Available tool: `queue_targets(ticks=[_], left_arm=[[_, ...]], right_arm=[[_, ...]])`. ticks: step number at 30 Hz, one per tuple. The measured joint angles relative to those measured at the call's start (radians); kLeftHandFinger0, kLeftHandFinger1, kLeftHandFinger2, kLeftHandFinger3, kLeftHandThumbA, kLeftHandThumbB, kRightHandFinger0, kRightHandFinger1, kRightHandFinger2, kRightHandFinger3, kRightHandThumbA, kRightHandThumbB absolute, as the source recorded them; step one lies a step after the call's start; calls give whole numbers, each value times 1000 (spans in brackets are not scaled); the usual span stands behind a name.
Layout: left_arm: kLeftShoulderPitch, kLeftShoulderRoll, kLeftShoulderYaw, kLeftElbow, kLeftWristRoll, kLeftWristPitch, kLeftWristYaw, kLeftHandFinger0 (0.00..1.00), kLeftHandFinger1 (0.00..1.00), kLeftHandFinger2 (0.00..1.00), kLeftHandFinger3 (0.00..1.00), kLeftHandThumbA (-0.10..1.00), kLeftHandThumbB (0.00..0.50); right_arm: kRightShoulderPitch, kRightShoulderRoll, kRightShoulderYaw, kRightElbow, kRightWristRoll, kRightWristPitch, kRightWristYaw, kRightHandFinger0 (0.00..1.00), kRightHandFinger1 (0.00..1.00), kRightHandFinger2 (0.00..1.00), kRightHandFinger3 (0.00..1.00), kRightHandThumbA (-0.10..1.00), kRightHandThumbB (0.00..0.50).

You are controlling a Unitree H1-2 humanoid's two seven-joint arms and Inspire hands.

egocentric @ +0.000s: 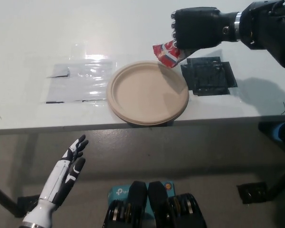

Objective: The robot picks up a small bag of sunflower seeds on the right hand side and take it to the empty plate on the left hand side then pours some sunflower seeds on to the plate.

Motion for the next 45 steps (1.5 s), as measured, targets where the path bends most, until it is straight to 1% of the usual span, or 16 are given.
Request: queue_targets(ticks=[3, 5, 6, 7, 9, 11, 17, 23, 28, 36, 39, 40, 41, 42, 43, 45], left_arm=[[3, 0, 0, -3, 1, 0, 0, 1000, 1000, 1000, 1000, 1000, 126], [7, 0, 0, -6, 3, 1, 0, 1000, 1000, 1000, 1000, 1000, 147], [10, 0, 0, -8, 4, 2, 0, 1000, 1000, 1000, 1000, 1000, 151], [11, -1, 0, -10, 5, 3, 0, 1000, 1000, 1000, 1000, 1000, 159], [13, -1, 0, -15, 6, 5, 0, 1000, 1000, 1000, 1000, 1000, 168], [13, -2, 0, -19, 7, 6, 0, 1000, 1000, 1000, 1000, 1000, 163], [13, -2, 1, -42, 7, 14, 0, 1000, 1000, 1000, 1000, 1000, 192], [10, -2, 2, -51, 6, 27, 0, 1000, 1000, 1000, 1000, 1000, 179], [6, -2, 2, -53, 6, 34, 0, 1000, 1000, 1000, 1000, 1000, 185], [4, -1, 1, -53, 6, 38, 0, 1000, 1000, 1000, 1000, 1000, 182], [4, -1, 1, -53, 6, 38, 0, 1000, 1000, 1000, 1000, 1000, 170], [4, -1, 1, -53, 6, 38, 0, 1000, 1000, 1000, 1000, 1000, 175], [4, -1, 0, -53, 7, 38, 0, 1000, 1000, 1000, 1000, 1000, 175], [4, -1, 0, -53, 7, 38, 0, 1000, 1000, 1000, 1000, 1000, 170], [4, -1, 0, -52, 7, 38, 0, 1000, 1000, 1000, 1000, 1000, 167], [6, -3, -1, -52, 8, 38, 0, 1000, 1000, 1000, 1000, 1000, 156]], right_arm=[[0, 2, 4, -1, -7, 0, 0, 0, 0, 4, 20, 58, 349], [0, 3, 7, -8, -13, -1, -1, 0, 0, 121, 6, 174, 111], [0, 2, 5, -13, -13, -4, 2, 0, 0, 236, 45, 235, 67], [1, 2, -4, -23, -10, -11, 11, 0, 1, 262, 106, 329, 76], [2, 2, -16, -40, -6, -24, 27, 0, 0, 251, 163, 32, 290], [2, 2, -15, -52, -4, -34, 37, 0, 0, 208, 125, 21, 412], [6, 0, -9, -103, 8, -52, 100, 0, 0, 208, 42, 96, 299], [9, -5, -10, -125, 18, -61, 141, 0, 0, 227, 1, -48, 321], [9, -5, -9, -121, 19, -66, 157, 0, 0, 209, 0, 32, 363], [9, -4, -15, -105, 21, -68, 174, 0, 0, 170, 0, -58, 388], [10, -3, -30, -92, 23, -61, 173, 0, 1, 266, 117, 12, 411], [14, 0, -55, -81, 29, -50, 173, 36, 199, 434, 385, 111, 372], [22, 3, -90, -70, 39, -36, 175, 391, 617, 857, 699, 227, 388], [32, 6, -125, -66, 52, -22, 183, 787, 923, 1000, 1000, 318, 377], [41, 9, -155, -65, 63, -8, 200, 955, 1000, 1000, 1000, 468, 389], [81, 20, -238, -69, 94, 34, 247, 1000, 1000, 1000, 1000, 617, 440]])
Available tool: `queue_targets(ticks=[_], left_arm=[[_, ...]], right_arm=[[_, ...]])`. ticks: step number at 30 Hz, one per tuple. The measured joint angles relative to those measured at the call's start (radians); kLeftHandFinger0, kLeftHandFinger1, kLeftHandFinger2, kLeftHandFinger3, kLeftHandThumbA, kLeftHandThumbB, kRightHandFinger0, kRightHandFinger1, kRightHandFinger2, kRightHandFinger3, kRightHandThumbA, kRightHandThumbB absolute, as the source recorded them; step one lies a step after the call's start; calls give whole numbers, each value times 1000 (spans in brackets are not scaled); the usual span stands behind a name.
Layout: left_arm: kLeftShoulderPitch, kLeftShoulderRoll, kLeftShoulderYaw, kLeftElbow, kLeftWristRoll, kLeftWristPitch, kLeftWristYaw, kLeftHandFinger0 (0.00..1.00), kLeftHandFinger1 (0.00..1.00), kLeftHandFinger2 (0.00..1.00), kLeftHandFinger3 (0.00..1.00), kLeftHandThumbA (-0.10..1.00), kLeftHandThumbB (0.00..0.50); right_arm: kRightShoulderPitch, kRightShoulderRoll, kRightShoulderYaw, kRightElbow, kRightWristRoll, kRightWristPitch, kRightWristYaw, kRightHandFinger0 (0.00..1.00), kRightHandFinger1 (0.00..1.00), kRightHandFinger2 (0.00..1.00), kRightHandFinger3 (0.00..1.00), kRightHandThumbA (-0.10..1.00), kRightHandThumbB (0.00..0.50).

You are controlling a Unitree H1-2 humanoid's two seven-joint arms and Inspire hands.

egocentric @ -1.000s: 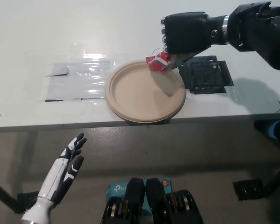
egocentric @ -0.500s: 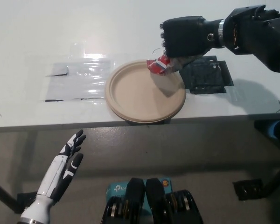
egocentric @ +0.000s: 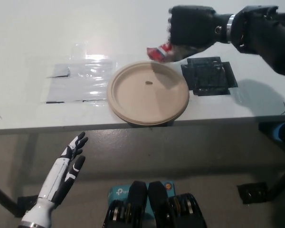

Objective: The robot picks up a small bag of sunflower seeds on the right hand side and take it to the empty plate on the left hand side then pours some sunflower seeds on to the plate.

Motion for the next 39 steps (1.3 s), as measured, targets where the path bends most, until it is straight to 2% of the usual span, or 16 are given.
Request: queue_targets(ticks=[1, 2, 5, 7, 10, 16, 19, 21, 22, 24, 25, 28, 30, 33, 36, 39], left_arm=[[1, -1, 0, 1, 0, 0, 0, 1000, 1000, 1000, 1000, 1000, 151], [1, -1, -1, 1, 0, 0, 0, 1000, 1000, 1000, 1000, 1000, 154], [3, -5, -1, 4, -2, 0, 0, 1000, 1000, 1000, 1000, 1000, 144], [7, -6, -1, 5, -2, 0, 0, 1000, 1000, 1000, 1000, 1000, 159], [10, -10, -1, 9, -2, 0, 0, 1000, 1000, 1000, 1000, 1000, 155], [10, -17, -1, 10, -2, -1, 0, 1000, 1000, 1000, 1000, 1000, 156], [11, -17, -1, 11, -2, -1, 0, 1000, 1000, 1000, 1000, 1000, 169], [13, -17, -1, 11, -2, -1, 0, 1000, 1000, 1000, 1000, 1000, 178], [14, -17, 0, 11, -2, -1, 0, 1000, 1000, 1000, 1000, 1000, 184], [17, -17, 0, 12, -2, -1, 0, 1000, 1000, 1000, 1000, 1000, 154], [19, -18, 0, 13, -2, -1, 0, 1000, 1000, 1000, 1000, 1000, 153], [23, -18, 0, 19, -2, -1, 0, 1000, 1000, 1000, 1000, 1000, 155], [28, -20, 0, 24, -2, -1, 0, 1000, 1000, 1000, 1000, 1000, 165], [33, -22, -1, 32, -2, -1, 0, 1000, 1000, 1000, 1000, 1000, 170], [36, -27, -1, 39, -1, -1, 0, 1000, 1000, 1000, 1000, 1000, 121], [35, -34, -1, 50, -1, -1, 0, 1000, 1000, 1000, 1000, 1000, 123]], right_arm=[[18, 7, -29, -2, 10, 14, 19, 1000, 1000, 1000, 1000, 691, 495], [43, 16, -69, -3, 28, 28, 38, 1000, 1000, 1000, 1000, 711, 500], [121, 49, -174, -2, 77, 60, 82, 1000, 1000, 1000, 1000, 750, 500], [176, 85, -253, 1, 116, 80, 118, 1000, 1000, 1000, 1000, 785, 500], [227, 119, -339, 1, 168, 96, 180, 1000, 1000, 1000, 1000, 776, 500], [242, 129, -491, -3, 269, 121, 305, 1000, 1000, 1000, 1000, 784, 500], [244, 124, -563, -15, 324, 131, 369, 1000, 1000, 1000, 1000, 888, 500], [248, 121, -611, -30, 363, 138, 407, 1000, 1000, 1000, 1000, 1000, 499], [250, 119, -629, -36, 377, 140, 420, 1000, 1000, 1000, 1000, 1000, 474], [257, 115, -677, -57, 418, 140, 453, 1000, 1000, 1000, 1000, 1000, 459], [260, 112, -702, -71, 438, 139, 467, 1000, 1000, 1000, 1000, 1000, 458], [265, 103, -753, -111, 484, 138, 508, 1000, 1000, 1000, 1000, 1000, 409], [265, 95, -807, -155, 530, 138, 543, 1000, 1000, 1000, 1000, 1000, 450], [266, 90, -870, -203, 584, 141, 577, 1000, 1000, 1000, 1000, 1000, 475], [279, 85, -938, -289, 639, 152, 611, 1000, 1000, 1000, 1000, 1000, 436], [310, 84, -992, -406, 688, 169, 635, 1000, 1000, 1000, 1000, 1000, 410]])
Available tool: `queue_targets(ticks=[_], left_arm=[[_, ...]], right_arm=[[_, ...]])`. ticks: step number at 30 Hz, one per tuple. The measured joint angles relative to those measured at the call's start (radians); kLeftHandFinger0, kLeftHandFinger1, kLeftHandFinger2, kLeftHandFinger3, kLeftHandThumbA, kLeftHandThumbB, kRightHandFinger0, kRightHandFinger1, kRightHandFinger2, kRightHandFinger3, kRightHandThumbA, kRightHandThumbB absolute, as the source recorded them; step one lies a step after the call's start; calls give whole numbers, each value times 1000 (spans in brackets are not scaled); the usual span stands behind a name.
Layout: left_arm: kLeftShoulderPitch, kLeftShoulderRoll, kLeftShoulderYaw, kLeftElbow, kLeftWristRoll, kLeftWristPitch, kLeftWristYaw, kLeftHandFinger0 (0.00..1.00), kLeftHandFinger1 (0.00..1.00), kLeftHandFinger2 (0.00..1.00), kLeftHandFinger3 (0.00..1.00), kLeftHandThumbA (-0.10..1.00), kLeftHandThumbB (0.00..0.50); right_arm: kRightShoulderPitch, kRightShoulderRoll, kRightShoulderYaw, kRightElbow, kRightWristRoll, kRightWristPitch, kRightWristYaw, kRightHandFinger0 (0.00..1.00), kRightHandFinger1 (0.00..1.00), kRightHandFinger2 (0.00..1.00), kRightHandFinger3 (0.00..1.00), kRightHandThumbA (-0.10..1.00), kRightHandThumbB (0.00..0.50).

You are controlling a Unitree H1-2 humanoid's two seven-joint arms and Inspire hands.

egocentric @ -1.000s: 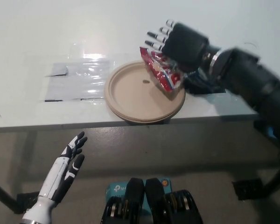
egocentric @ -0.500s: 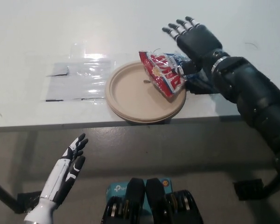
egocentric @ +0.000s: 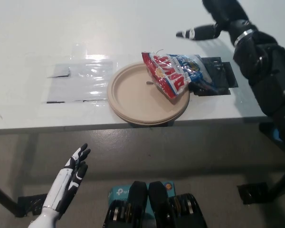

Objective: The robot picks up a small bag of sunflower seeds on the right hand side and take it to the empty plate on the left hand side then pours some sunflower seeds on to the plate.

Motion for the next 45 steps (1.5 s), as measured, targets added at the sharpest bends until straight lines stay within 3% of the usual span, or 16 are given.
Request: queue_targets(ticks=[2, 5, 6, 7, 12, 17, 21, 24, 26, 28, 30, 33, 38, 40, 43, 45], left_arm=[[-1, -3, 0, 6, 0, 0, 0, 1000, 1000, 1000, 1000, 1000, 124], [-6, -4, 0, 17, 0, 0, 0, 1000, 1000, 1000, 1000, 1000, 178], [-10, -4, 0, 23, -1, 0, 0, 1000, 1000, 1000, 1000, 1000, 186], [-13, -5, 0, 29, -1, 0, 0, 1000, 1000, 1000, 1000, 1000, 179], [-48, -7, 1, 65, -1, 0, 0, 1000, 1000, 1000, 1000, 1000, 195], [-87, -9, 1, 103, -2, 1, 0, 1000, 1000, 1000, 1000, 1000, 196], [-101, -14, 1, 120, -5, 1, 0, 1000, 1000, 1000, 1000, 1000, 187], [-108, -20, 1, 136, -11, 0, 0, 1000, 1000, 1000, 1000, 1000, 207], [-110, -22, 2, 145, -15, 0, 0, 1000, 1000, 1000, 1000, 1000, 212], [-110, -26, 2, 154, -22, 0, 0, 1000, 1000, 1000, 1000, 1000, 212], [-110, -32, 4, 164, -28, -2, 0, 1000, 1000, 1000, 1000, 1000, 210], [-107, -44, 9, 175, -44, -9, 0, 1000, 1000, 1000, 1000, 1000, 175], [-67, -58, 8, 173, -64, -43, 0, 1000, 1000, 1000, 1000, 1000, 158], [-22, -62, 6, 162, -68, -57, 0, 1000, 1000, 1000, 1000, 1000, 187], [43, -66, 5, 137, -74, -68, 0, 1000, 1000, 1000, 1000, 1000, 200], [65, -67, 5, 131, -76, -70, 0, 1000, 1000, 1000, 1000, 1000, 194]], right_arm=[[36, 1, -29, -84, 31, 10, 8, 1000, 1000, 1000, 1000, 1000, 408], [107, 1, -54, -187, 66, 23, 15, 1000, 1000, 1000, 1000, 1000, 444], [140, 1, -60, -221, 76, 26, 17, 1000, 1000, 1000, 1000, 1000, 429], [167, 1, -66, -254, 86, 29, 17, 1000, 1000, 1000, 1000, 1000, 411], [356, 1, -87, -419, 130, 44, 18, 1000, 1000, 1000, 1000, 1000, 442], [576, 7, -88, -583, 159, 47, 18, 1000, 1000, 1000, 1000, 1000, 345], [742, 22, -81, -704, 176, 43, 16, 1000, 1000, 1000, 1000, 1000, 349], [878, 44, -62, -814, 190, 35, 12, 1000, 1000, 1000, 1000, 1000, 378], [944, 57, -49, -873, 197, 29, 7, 1000, 1000, 1000, 1000, 1000, 371], [1011, 76, -33, -949, 209, 15, -2, 1000, 1000, 1000, 1000, 1000, 353], [1054, 89, -17, -1017, 220, -2, -20, 1000, 1000, 1000, 1000, 1000, 242], [1084, 106, 12, -1095, 242, -54, -67, 1000, 1000, 1000, 1000, 1000, 265], [1070, 142, 13, -928, 302, -140, -132, 1000, 1000, 1000, 1000, 1000, 269], [1073, 149, 12, -815, 317, -162, -142, 1000, 1000, 1000, 1000, 1000, 248], [1106, 147, 11, -729, 338, -178, -142, 1000, 1000, 1000, 1000, 1000, 282], [1124, 144, 11, -707, 351, -182, -140, 1000, 1000, 1000, 1000, 1000, 254]])
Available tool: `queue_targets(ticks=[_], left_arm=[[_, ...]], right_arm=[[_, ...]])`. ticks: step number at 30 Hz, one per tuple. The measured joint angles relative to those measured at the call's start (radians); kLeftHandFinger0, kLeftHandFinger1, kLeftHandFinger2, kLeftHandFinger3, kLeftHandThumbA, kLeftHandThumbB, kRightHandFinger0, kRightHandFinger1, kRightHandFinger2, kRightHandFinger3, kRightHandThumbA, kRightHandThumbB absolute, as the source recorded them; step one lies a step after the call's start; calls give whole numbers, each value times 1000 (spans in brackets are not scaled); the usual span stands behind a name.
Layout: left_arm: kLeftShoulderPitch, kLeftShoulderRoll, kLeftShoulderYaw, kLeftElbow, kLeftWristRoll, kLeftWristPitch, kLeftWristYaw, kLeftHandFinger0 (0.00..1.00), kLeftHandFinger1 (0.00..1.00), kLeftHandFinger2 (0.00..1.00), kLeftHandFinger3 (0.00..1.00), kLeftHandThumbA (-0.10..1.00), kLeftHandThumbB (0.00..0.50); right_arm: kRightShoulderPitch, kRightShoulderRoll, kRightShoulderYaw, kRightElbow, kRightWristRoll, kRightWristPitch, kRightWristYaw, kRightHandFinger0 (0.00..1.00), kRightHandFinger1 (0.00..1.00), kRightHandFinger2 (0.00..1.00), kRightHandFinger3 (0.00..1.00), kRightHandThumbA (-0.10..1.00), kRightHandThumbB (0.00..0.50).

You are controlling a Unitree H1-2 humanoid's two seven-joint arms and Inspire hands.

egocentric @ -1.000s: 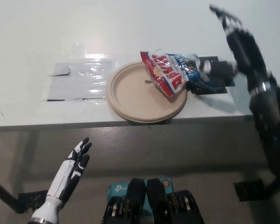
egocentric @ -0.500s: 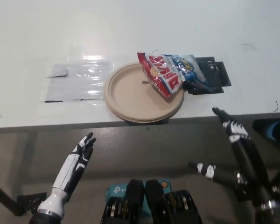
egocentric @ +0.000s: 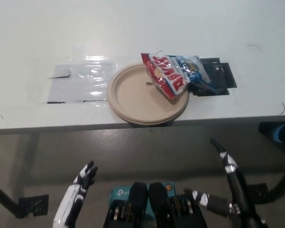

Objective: The robot picks up a small bag of sunflower seeds on the right hand side and take it to the empty plate on the left hand side then pours some sunflower seeds on to the plate.

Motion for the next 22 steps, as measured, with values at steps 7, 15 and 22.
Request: queue_targets(ticks=[7, 15, 22], left_arm=[[-5, 0, -2, -28, 1, -8, 0, 1000, 1000, 1000, 1000, 1000, 201], [-6, 2, -1, -31, 0, -8, 0, 1000, 1000, 1000, 1000, 1000, 183], [6, 2, 1, -33, 0, -8, 0, 1000, 1000, 1000, 1000, 1000, 159]], right_arm=[[4, -1, 1, 19, 44, -19, 4, 1000, 1000, 1000, 1000, 1000, 265], [4, -1, 2, 26, 56, -25, 6, 1000, 1000, 1000, 1000, 1000, 259], [8, -2, 10, 19, 54, -24, 21, 1000, 1000, 1000, 1000, 1000, 275]])
